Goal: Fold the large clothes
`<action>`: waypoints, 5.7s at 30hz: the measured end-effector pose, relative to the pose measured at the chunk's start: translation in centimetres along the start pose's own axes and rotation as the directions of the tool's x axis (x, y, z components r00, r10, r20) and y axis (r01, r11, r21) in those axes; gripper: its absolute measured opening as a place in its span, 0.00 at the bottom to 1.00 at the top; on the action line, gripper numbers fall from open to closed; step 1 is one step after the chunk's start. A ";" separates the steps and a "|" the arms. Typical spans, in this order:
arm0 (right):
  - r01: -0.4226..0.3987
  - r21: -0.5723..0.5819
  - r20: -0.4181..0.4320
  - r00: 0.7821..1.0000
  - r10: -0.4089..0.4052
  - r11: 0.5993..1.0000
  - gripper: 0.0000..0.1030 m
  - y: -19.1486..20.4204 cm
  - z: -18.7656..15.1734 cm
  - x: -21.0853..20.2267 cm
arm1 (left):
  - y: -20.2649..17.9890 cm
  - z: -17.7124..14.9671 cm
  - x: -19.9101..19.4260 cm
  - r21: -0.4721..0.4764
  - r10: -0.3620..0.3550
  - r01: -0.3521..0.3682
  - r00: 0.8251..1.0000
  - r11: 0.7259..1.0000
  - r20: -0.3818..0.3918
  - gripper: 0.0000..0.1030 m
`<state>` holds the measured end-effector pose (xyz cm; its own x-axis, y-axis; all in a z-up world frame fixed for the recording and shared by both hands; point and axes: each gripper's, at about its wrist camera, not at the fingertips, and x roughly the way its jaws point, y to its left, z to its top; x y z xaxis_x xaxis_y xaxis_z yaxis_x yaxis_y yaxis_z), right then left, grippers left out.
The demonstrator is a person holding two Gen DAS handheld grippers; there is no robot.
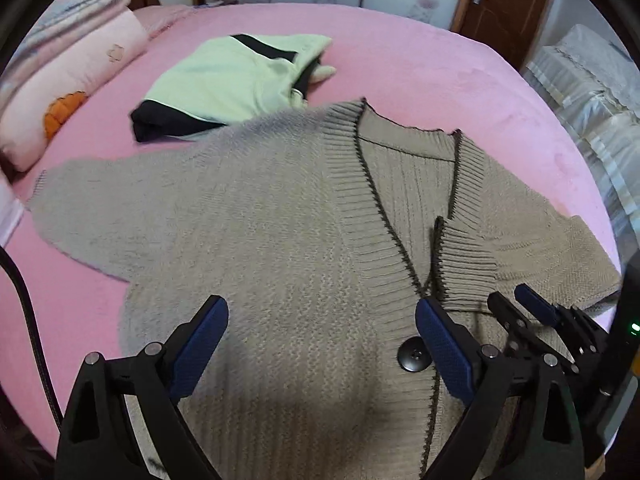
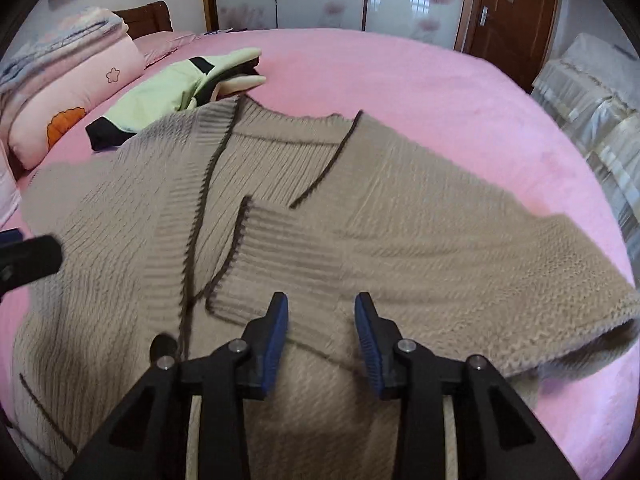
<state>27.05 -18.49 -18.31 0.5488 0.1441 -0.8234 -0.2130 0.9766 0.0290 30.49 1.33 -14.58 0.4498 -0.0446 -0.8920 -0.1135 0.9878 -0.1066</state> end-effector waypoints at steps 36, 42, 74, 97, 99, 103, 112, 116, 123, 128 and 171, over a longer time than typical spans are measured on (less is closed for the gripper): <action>-0.019 0.417 0.042 0.999 0.002 0.909 0.41 -9.9 -8.6 -5.8 | -8.2 -0.5 11.9 -0.159 -0.536 0.518 0.838 0.841 -0.105 0.07; 0.109 0.443 0.035 0.990 -0.138 0.890 0.50 -13.2 -8.1 -5.2 | -11.1 2.3 6.8 0.022 -0.448 0.448 0.894 0.894 0.002 0.06; 0.125 0.184 0.097 0.985 -0.144 0.975 0.76 -10.1 -1.4 -7.6 | 2.0 10.5 8.3 0.073 -0.195 0.193 0.981 0.978 0.019 0.62; 0.277 0.307 -0.019 0.958 -0.285 0.911 0.42 -15.3 5.2 3.2 | 0.0 12.7 10.7 0.098 -0.047 0.043 0.998 0.994 0.044 0.28; 0.240 0.276 0.052 0.963 -0.264 0.931 0.42 -12.7 4.9 0.7 | 0.0 12.1 8.4 0.092 -0.042 0.034 0.996 0.995 0.082 0.33; 0.067 0.226 0.108 0.990 -0.094 0.972 0.42 -6.6 4.2 -1.2 | -1.1 9.3 4.5 0.060 -0.118 0.110 0.983 0.992 0.138 0.46; 0.092 0.126 0.009 0.996 -0.094 0.988 0.41 -0.4 1.3 2.6 | -3.5 5.6 8.9 0.039 -0.049 0.047 0.998 0.998 0.047 0.46; 0.294 0.192 -0.014 0.955 -0.297 0.936 0.39 -7.2 -1.2 1.7 | -2.4 5.1 9.2 0.048 -0.065 0.063 0.997 0.997 0.048 0.46; 0.268 0.261 -0.028 0.962 -0.270 0.928 0.17 -11.0 -3.2 0.1 | -3.1 4.9 9.8 0.091 -0.026 0.020 0.998 0.996 0.062 0.46; 0.303 0.271 -0.045 0.952 -0.303 0.913 0.23 -10.1 -2.8 0.4 | -3.5 5.1 9.3 0.083 -0.027 0.023 0.999 0.996 0.044 0.46; -0.084 0.173 0.250 0.967 0.039 0.981 0.39 11.3 -6.3 -27.2 | 5.0 -12.1 -24.0 0.067 -0.049 0.033 0.968 0.997 0.248 0.55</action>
<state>4.59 -12.44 0.88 0.7249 0.2177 -0.6535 -0.1159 0.9738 0.1958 8.45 5.57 0.99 0.6603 -0.0542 -0.7491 -0.0388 0.9936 -0.1061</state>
